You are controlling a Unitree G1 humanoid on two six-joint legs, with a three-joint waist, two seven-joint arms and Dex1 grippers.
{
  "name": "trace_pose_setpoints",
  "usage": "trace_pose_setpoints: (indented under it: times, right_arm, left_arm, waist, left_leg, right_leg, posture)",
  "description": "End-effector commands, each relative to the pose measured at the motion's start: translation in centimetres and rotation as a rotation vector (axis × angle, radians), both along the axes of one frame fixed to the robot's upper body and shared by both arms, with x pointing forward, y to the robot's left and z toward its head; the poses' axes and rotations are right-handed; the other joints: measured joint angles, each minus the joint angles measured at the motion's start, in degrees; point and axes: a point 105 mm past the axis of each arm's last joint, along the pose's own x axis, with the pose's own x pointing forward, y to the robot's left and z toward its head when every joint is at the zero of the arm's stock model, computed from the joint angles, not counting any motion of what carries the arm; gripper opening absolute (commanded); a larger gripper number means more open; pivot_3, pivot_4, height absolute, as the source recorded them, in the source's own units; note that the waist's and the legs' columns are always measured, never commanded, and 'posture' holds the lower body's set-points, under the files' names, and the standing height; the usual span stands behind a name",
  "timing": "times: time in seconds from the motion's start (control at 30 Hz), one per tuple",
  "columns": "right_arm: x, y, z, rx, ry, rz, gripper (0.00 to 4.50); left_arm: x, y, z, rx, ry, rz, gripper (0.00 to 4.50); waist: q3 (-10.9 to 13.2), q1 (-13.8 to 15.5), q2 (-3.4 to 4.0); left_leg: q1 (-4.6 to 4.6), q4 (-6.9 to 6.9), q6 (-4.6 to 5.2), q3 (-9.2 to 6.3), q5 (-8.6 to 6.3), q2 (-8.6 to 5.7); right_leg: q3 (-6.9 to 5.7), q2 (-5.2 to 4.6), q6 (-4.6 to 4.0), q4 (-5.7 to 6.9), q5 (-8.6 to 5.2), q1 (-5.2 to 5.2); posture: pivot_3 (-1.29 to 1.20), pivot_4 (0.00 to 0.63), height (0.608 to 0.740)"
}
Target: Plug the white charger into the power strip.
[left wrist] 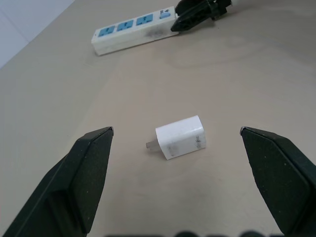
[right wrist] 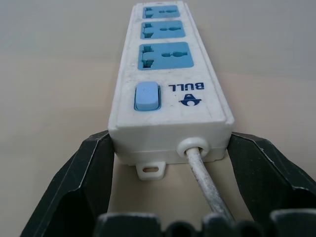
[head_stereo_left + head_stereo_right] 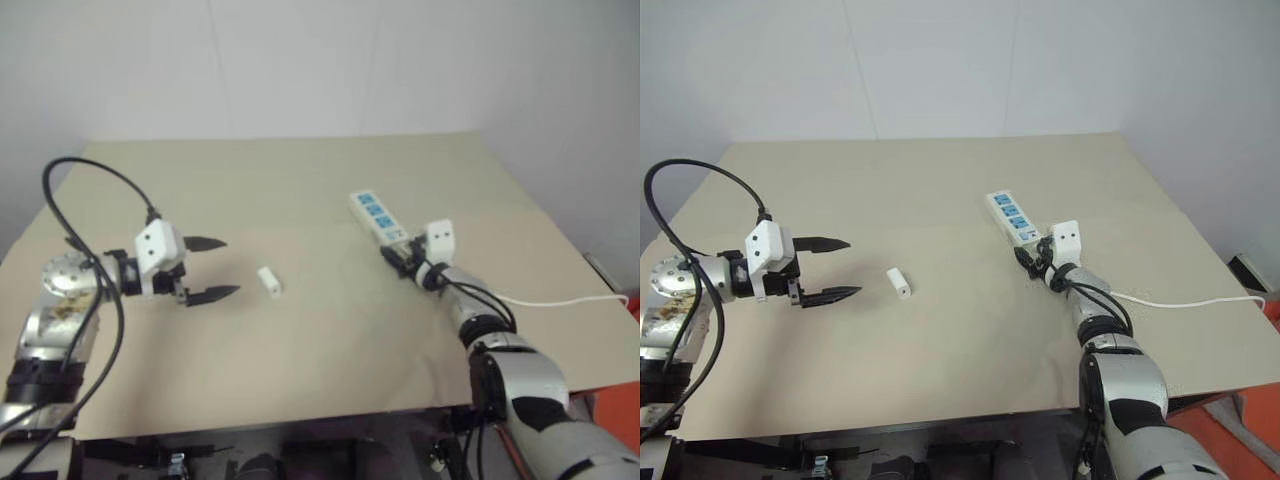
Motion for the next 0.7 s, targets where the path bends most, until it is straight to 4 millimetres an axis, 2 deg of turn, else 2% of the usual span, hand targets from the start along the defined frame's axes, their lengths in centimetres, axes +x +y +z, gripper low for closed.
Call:
trace_pose_setpoints:
  times: [0.03, 0.23, 0.33, 0.37, 0.4, 0.47, 0.6, 0.7]
  right_arm:
    - [-1.5, -1.1, 1.3, -0.057, -0.099, 0.081, 3.41]
    - [-5.7, -2.5, 0.0, -0.063, -0.073, 0.113, 3.41]
    - [-6.9, -2.3, -0.3, -0.029, -0.056, 0.103, 3.41]
    - [-7.2, -2.1, -0.3, -0.004, -0.047, 0.114, 3.41]
    - [-7.4, -1.9, -0.2, 0.013, -0.039, 0.124, 4.12]
    - [-7.6, -1.5, -0.1, 0.027, -0.034, 0.144, 4.48]
    - [-8.1, -0.5, 0.8, 0.061, -0.069, 0.178, 4.48]
    - [-7.9, -0.4, 0.6, 0.059, -0.077, 0.15, 4.48]
  left_arm:
    - [-0.4, -0.3, 1.0, 0.009, -0.04, -0.019, 4.5]
    - [-0.6, -0.7, 0.6, 0.005, -0.025, -0.029, 4.5]
    - [-0.3, -1.1, 0.5, 0.0, -0.009, -0.043, 4.5]
    - [-0.2, -1.3, 0.6, -0.004, -0.008, -0.052, 4.5]
    - [-0.1, -1.5, 0.6, -0.006, -0.008, -0.057, 4.5]
    - [0.0, -1.6, 0.7, -0.012, -0.002, -0.066, 4.5]
    - [0.2, -2.0, 0.9, -0.017, -0.008, -0.081, 4.5]
    - [0.3, -2.0, 0.8, -0.013, -0.009, -0.077, 4.5]
  waist:
    - [0.0, 0.13, 0.0]
    - [0.0, 1.41, 0.0]
    - [0.0, 1.53, 0.0]
    - [0.0, 1.55, -0.01]
    - [0.0, 1.53, -0.01]
    - [0.0, 1.45, -0.01]
    - [0.0, 1.32, -0.01]
    - [0.0, 1.41, -0.01]
  left_leg:
    - [-0.01, 0.0, 0.01, -0.01, -0.01, 0.01]
    - [-0.05, 0.05, 0.04, -0.09, -0.02, 0.03]
    - [0.05, 0.1, 0.02, -0.08, -0.01, 0.01]
    - [0.14, 0.1, 0.01, -0.05, 0.0, -0.01]
    - [0.26, 0.1, 0.0, -0.04, 0.0, -0.03]
    - [0.39, 0.1, 0.0, -0.01, 0.0, -0.04]
    - [0.38, 0.06, 0.0, 0.01, 0.0, -0.03]
    - [0.35, 0.06, 0.0, 0.01, 0.0, -0.03]
  right_leg:
    - [0.0, 0.0, 0.0, -0.01, 0.0, 0.0]
    - [-0.06, -0.05, 0.02, -0.01, 0.0, 0.04]
    - [-0.03, -0.01, 0.02, -0.09, -0.01, 0.07]
    - [0.02, -0.02, 0.01, -0.08, -0.01, 0.1]
    - [0.03, 0.01, 0.01, -0.07, -0.01, 0.2]
    - [0.05, 0.04, 0.0, -0.08, -0.02, 0.29]
    - [0.07, 0.09, -0.01, -0.11, -0.02, 0.25]
    - [0.08, 0.08, -0.01, -0.11, -0.02, 0.22]
  posture:
    - [0.0, 0.15, 0.74]
    - [0.0, 0.15, 0.74]
    - [0.0, 0.15, 0.74]
    - [0.0, 0.15, 0.74]
    - [0.0, 0.15, 0.74]
    - [0.0, 0.15, 0.74]
    - [0.0, 0.15, 0.74]
    - [0.0, 0.15, 0.74]
